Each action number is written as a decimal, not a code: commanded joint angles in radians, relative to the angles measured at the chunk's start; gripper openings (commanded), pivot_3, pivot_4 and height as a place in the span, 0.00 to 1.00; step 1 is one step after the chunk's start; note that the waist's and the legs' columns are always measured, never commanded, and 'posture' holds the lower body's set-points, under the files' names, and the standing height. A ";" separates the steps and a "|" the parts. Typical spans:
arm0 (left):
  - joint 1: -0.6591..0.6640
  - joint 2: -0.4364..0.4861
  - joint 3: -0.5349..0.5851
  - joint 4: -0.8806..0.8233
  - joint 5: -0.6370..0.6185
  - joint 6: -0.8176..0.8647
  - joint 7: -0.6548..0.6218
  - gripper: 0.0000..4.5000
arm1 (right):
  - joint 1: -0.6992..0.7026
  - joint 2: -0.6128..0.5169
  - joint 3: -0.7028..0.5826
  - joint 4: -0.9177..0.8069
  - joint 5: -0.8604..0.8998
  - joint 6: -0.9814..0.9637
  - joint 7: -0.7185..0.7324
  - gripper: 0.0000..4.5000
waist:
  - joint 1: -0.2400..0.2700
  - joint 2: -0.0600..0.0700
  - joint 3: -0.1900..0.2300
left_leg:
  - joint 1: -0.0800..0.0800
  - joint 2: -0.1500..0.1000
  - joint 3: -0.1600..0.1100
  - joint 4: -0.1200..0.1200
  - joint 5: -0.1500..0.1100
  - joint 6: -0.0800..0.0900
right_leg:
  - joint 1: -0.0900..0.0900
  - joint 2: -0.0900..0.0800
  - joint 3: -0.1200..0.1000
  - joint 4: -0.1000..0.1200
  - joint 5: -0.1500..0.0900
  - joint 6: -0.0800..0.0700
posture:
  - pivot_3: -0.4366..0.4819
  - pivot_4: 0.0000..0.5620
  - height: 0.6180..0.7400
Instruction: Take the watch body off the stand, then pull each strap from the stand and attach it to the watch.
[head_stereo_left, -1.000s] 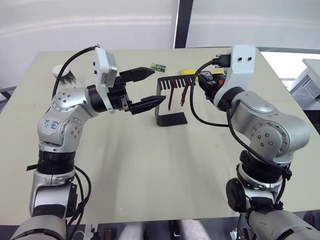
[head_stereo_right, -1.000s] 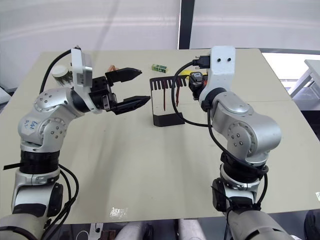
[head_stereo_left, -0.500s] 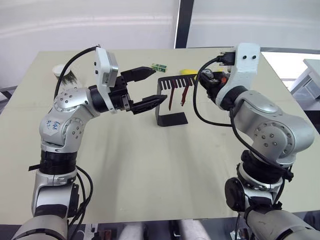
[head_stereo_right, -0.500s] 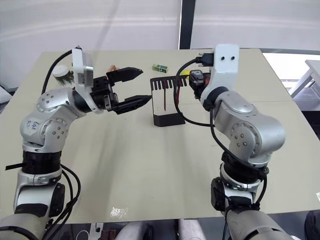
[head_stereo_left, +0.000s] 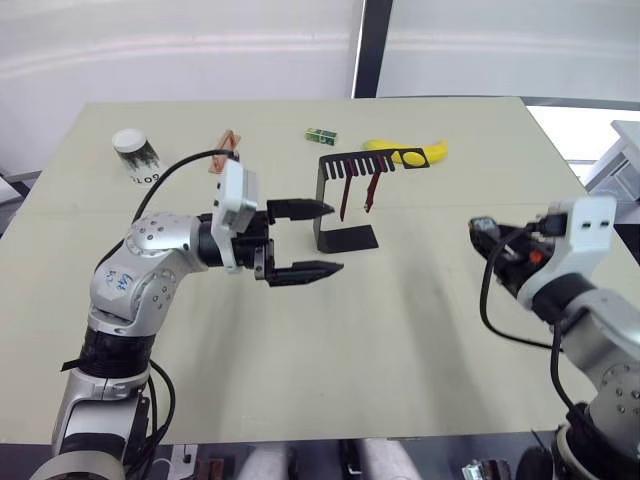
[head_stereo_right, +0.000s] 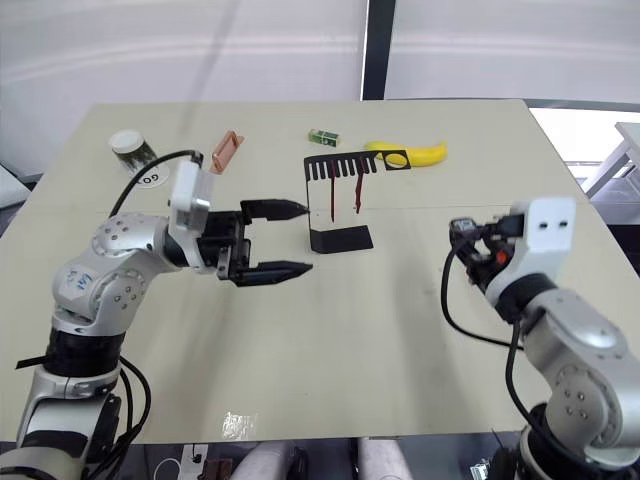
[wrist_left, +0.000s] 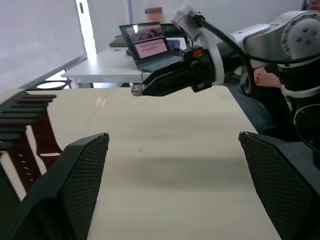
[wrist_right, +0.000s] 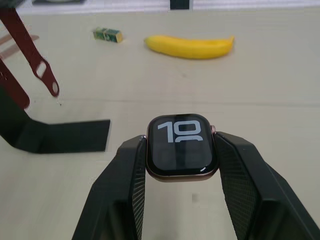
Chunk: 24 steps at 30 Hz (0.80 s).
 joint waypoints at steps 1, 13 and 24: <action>0.008 -0.011 -0.028 -0.009 0.028 -0.048 -0.026 1.00 | 0.111 -0.003 0.071 0.044 -0.071 -0.216 0.049 0.35 | 0.004 0.000 0.000 | 0.000 0.000 0.001 0.000 0.000 0.000 | 0.000 0.000 0.001 0.001 0.000 0.000 | 0.48 0.27 1.00; 0.026 -0.033 -0.059 0.046 0.092 -0.133 -0.056 1.00 | 0.256 -0.020 0.206 0.300 -0.191 -0.561 0.100 0.35 | 0.010 0.000 0.000 | 0.001 0.000 0.001 0.001 0.000 0.000 | 0.001 0.000 0.002 0.000 0.000 0.000 | 0.48 0.27 1.00; 0.031 -0.028 -0.050 0.052 0.093 -0.139 -0.056 1.00 | 0.249 -0.025 0.234 0.376 -0.201 -0.621 0.097 0.35 | 0.010 0.000 0.000 | 0.001 0.000 0.001 0.002 0.000 0.000 | 0.001 0.000 0.002 0.000 0.000 0.000 | 0.48 0.27 1.00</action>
